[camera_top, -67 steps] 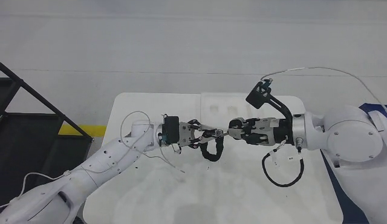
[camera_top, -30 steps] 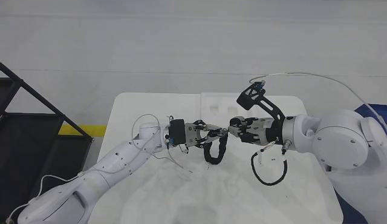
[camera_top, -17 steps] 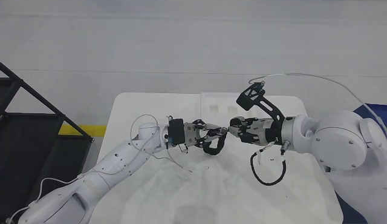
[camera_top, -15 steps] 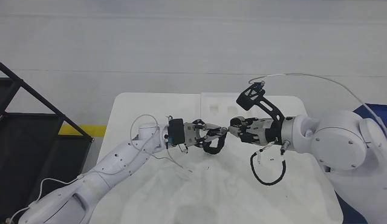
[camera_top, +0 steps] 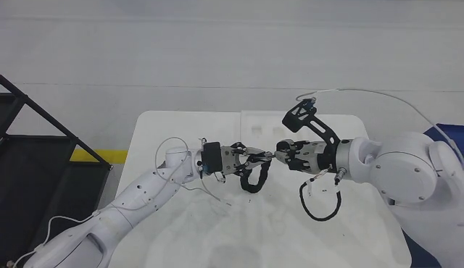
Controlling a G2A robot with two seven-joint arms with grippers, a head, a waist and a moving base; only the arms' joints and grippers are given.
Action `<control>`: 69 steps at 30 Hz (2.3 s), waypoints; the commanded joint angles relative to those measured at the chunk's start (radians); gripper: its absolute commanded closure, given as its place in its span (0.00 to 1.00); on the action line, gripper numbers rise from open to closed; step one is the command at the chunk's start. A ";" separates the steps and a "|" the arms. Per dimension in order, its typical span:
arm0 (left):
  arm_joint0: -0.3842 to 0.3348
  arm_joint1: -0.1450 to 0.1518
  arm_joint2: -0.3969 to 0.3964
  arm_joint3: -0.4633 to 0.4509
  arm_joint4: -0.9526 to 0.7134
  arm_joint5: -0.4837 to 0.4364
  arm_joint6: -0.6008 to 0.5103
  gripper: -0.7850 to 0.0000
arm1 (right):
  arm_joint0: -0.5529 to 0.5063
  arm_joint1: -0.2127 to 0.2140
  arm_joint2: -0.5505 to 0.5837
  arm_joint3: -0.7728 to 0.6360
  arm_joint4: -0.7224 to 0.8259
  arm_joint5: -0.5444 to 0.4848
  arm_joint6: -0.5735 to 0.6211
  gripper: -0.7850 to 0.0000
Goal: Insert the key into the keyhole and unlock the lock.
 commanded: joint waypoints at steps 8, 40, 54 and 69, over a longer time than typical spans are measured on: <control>0.024 0.007 -0.040 -0.048 0.013 -0.007 -0.022 1.00 | 0.018 -0.001 -0.024 0.001 -0.030 0.017 0.009 1.00; 0.025 -0.036 -0.044 0.020 -0.133 -0.246 -0.046 1.00 | 0.018 0.018 0.047 -0.001 -0.057 -0.424 -0.039 0.00; -0.014 -0.044 -0.071 0.040 -0.334 -0.474 -0.271 1.00 | -0.061 0.044 0.078 0.031 -0.085 -0.718 -0.096 0.00; -0.019 -0.068 -0.082 0.077 -0.381 -0.463 -0.322 1.00 | -0.073 0.045 0.058 0.015 -0.138 -0.735 -0.104 0.00</control>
